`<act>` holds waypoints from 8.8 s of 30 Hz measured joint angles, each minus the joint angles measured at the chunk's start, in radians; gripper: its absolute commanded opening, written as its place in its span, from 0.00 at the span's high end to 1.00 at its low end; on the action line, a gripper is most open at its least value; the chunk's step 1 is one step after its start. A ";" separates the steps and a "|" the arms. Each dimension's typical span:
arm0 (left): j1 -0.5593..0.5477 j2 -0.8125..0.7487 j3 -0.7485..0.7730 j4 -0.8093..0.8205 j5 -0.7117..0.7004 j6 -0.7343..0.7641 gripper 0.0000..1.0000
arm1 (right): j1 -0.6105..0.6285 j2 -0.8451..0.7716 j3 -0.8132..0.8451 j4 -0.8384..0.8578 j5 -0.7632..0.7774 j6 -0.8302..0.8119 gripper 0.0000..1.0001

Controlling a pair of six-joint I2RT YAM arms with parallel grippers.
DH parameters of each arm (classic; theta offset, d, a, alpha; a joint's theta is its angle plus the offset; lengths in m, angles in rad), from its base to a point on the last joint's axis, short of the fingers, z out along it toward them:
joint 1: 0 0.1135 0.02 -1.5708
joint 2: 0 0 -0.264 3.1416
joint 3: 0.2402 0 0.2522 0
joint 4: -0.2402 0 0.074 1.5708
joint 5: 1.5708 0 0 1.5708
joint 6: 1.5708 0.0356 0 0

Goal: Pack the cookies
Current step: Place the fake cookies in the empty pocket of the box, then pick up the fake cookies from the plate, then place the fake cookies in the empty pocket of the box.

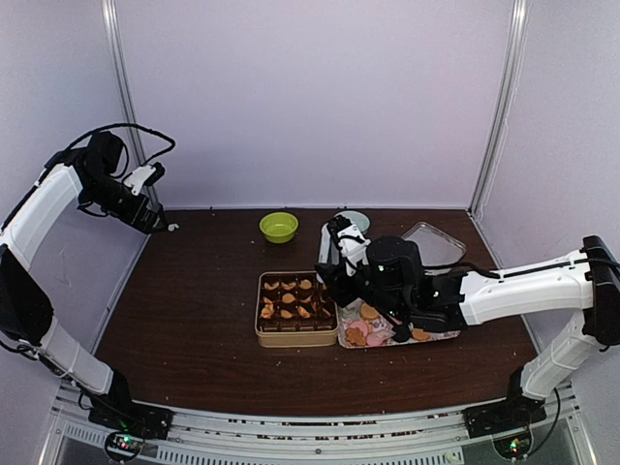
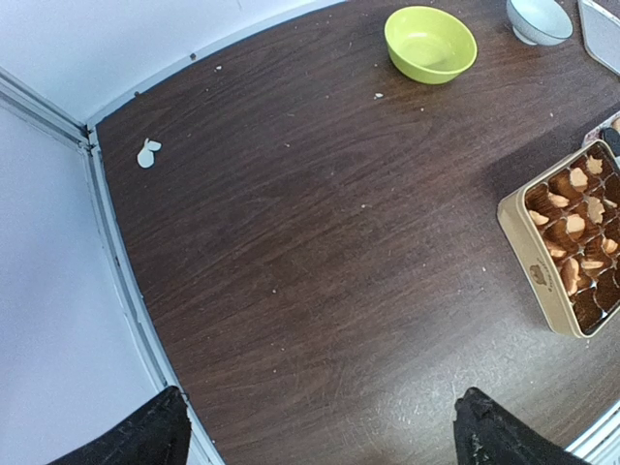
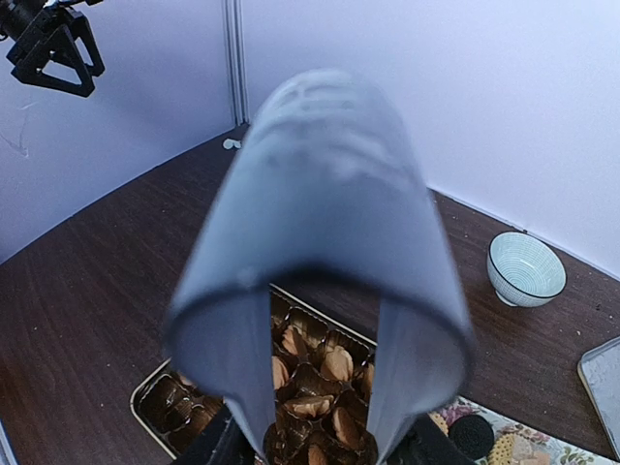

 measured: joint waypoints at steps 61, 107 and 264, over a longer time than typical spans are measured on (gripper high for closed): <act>0.000 0.000 0.002 -0.019 -0.013 0.000 0.02 | -0.470 -0.109 -0.265 0.178 0.122 0.090 0.58; 0.000 -0.010 0.002 -0.021 0.005 0.004 0.02 | -0.444 -0.045 -0.245 0.169 0.081 0.063 0.77; 0.000 -0.019 -0.040 -0.023 -0.020 0.030 0.02 | -0.203 0.176 0.056 0.328 -0.727 0.241 1.00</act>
